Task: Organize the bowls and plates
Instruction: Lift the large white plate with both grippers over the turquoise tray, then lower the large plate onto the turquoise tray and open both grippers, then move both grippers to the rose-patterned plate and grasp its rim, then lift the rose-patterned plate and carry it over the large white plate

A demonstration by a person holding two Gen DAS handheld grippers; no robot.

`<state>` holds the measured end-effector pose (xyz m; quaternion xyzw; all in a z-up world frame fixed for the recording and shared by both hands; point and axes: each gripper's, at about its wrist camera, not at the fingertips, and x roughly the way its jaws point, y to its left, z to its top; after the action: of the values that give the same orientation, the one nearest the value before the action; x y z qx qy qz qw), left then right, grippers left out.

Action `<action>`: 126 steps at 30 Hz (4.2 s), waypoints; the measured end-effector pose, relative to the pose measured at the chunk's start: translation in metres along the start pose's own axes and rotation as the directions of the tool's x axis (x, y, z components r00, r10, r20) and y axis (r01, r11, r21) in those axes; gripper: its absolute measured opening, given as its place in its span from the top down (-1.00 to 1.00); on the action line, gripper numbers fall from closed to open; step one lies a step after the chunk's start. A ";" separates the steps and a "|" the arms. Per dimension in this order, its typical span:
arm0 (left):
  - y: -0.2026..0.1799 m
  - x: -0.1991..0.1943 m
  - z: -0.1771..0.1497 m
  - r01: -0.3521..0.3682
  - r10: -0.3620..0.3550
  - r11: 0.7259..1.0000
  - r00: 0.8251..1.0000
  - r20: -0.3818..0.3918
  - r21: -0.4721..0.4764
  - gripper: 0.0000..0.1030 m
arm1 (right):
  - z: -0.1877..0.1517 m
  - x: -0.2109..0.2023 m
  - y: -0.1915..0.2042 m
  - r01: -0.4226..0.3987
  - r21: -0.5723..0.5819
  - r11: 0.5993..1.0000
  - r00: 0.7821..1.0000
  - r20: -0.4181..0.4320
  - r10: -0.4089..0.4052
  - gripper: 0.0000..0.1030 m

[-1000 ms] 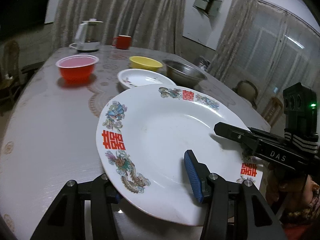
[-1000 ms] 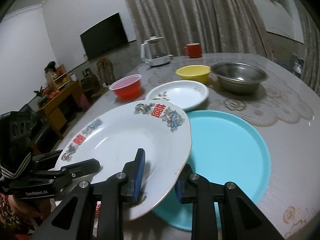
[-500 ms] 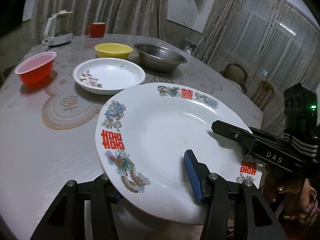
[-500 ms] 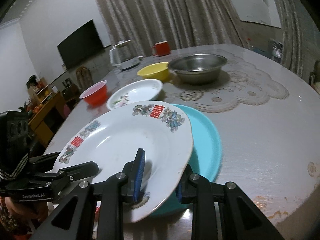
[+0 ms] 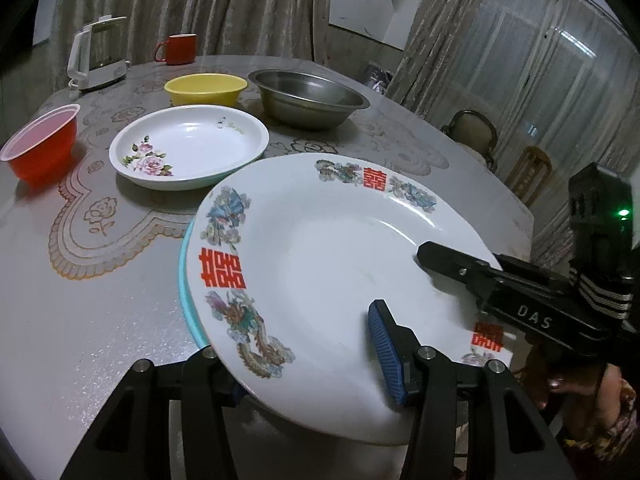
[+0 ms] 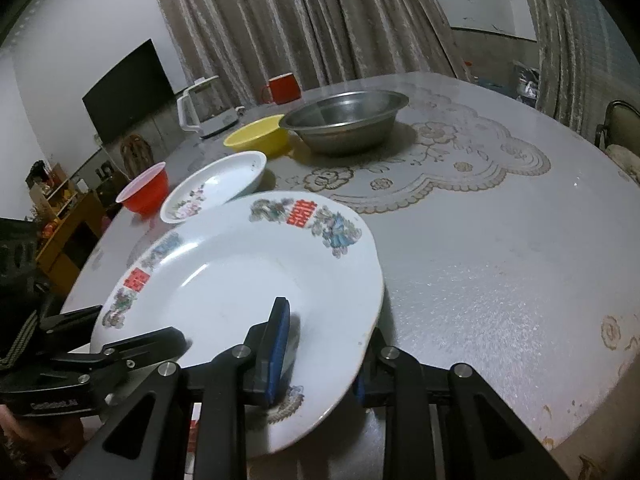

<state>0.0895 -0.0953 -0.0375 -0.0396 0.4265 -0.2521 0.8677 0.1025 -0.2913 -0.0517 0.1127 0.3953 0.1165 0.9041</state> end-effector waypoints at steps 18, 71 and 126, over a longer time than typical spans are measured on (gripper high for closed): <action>0.010 -0.021 -0.009 -0.066 0.067 0.998 0.997 0.031 -0.014 -0.01 | 0.003 0.008 0.002 0.018 -0.004 1.000 1.000 -0.003 -0.018 0.41; 0.112 -0.048 0.042 -0.095 0.135 0.937 0.986 0.099 -0.336 -0.63 | 0.080 0.003 -0.003 -0.078 0.059 0.995 0.993 -0.081 0.083 0.32; 0.150 0.025 0.091 -0.077 0.099 0.968 0.992 0.083 -0.241 0.15 | 0.146 0.172 0.060 -0.210 -0.049 0.977 0.908 -0.379 0.176 0.70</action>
<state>0.2320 0.0101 -0.0406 -0.1359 0.4133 -0.1585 0.8864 0.3164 -0.1990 -0.0557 0.0870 0.5411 0.2418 0.8007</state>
